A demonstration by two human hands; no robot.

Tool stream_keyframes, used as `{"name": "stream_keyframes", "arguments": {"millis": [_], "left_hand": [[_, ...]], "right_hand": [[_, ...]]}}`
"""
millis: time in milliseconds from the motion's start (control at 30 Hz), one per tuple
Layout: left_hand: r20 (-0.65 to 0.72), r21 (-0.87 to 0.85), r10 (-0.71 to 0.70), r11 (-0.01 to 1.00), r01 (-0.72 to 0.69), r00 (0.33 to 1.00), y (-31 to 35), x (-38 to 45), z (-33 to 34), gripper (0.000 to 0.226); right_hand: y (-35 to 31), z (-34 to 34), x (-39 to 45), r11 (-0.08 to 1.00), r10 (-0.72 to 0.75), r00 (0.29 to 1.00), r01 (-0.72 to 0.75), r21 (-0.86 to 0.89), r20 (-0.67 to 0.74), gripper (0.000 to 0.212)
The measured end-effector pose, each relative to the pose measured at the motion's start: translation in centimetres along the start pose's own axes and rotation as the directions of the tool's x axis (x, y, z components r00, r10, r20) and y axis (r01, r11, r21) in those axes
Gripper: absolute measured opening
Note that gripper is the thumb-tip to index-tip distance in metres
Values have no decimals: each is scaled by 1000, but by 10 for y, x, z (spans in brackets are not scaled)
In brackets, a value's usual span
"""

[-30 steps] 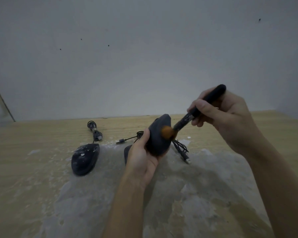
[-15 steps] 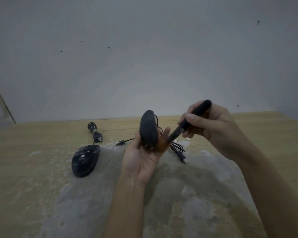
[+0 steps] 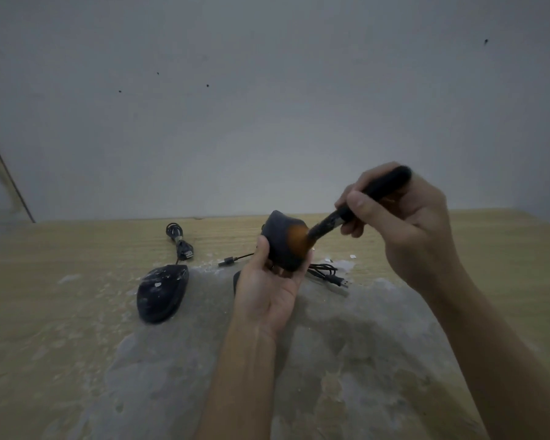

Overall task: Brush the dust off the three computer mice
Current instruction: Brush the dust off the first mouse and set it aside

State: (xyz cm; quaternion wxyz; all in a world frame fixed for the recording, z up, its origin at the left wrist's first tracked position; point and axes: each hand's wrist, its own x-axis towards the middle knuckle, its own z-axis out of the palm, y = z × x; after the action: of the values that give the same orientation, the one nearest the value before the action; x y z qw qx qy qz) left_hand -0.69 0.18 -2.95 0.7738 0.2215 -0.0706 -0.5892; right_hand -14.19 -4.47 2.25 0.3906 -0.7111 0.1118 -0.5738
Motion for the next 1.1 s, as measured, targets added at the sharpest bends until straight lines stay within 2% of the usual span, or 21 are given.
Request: {"name": "stream_keyframes", "arguments": {"millis": [167, 233, 300, 367, 467, 533, 600, 700, 800, 1000, 1067, 1100], "left_hand": [[-24, 46, 15, 999, -13, 1000, -2, -1, 0, 34], [-19, 47, 18, 999, -17, 1000, -3, -1, 2, 31], [1, -4, 13, 1000, -13, 1000, -2, -1, 5, 32], [5, -11, 16, 1000, -16, 1000, -2, 0, 7, 33], [20, 69, 24, 997, -26, 1000, -6, -1, 7, 27], [18, 131, 27, 991, -29, 999, -8, -3, 6, 28], [8, 155, 31, 987, -32, 999, -9, -3, 5, 30], [31, 94, 27, 995, -30, 999, -8, -1, 6, 23], [30, 82, 33, 996, -35, 999, -9, 1, 8, 22], [93, 175, 59, 982, -74, 994, -9, 1, 3, 25], [84, 155, 61, 985, -73, 995, -8, 2, 3, 21], [73, 126, 59, 990, -68, 996, -7, 2, 3, 18]], "right_hand": [[6, 6, -4, 985, 106, 970, -72, -158, 220, 5], [2, 3, -2, 989, 82, 977, -55, -140, 197, 5], [-5, -4, 2, 996, -2, 996, 9, -84, 88, 6], [-9, -10, 4, 994, -54, 998, 57, -88, 40, 11], [-6, -5, 1, 994, 10, 991, 5, -112, 132, 16], [0, 3, -2, 979, 72, 968, -22, -202, 241, 11], [0, 4, -2, 969, 100, 951, -26, -247, 292, 7], [-7, -11, 2, 981, 58, 977, -18, -193, 205, 8], [-12, -22, 5, 974, 1, 993, 26, -224, 119, 6], [-3, 5, -2, 962, 82, 955, -1, -273, 284, 8], [-1, 1, 0, 960, 87, 964, -13, -281, 252, 9], [-1, -6, 2, 954, 68, 979, -7, -299, 192, 9]]}}
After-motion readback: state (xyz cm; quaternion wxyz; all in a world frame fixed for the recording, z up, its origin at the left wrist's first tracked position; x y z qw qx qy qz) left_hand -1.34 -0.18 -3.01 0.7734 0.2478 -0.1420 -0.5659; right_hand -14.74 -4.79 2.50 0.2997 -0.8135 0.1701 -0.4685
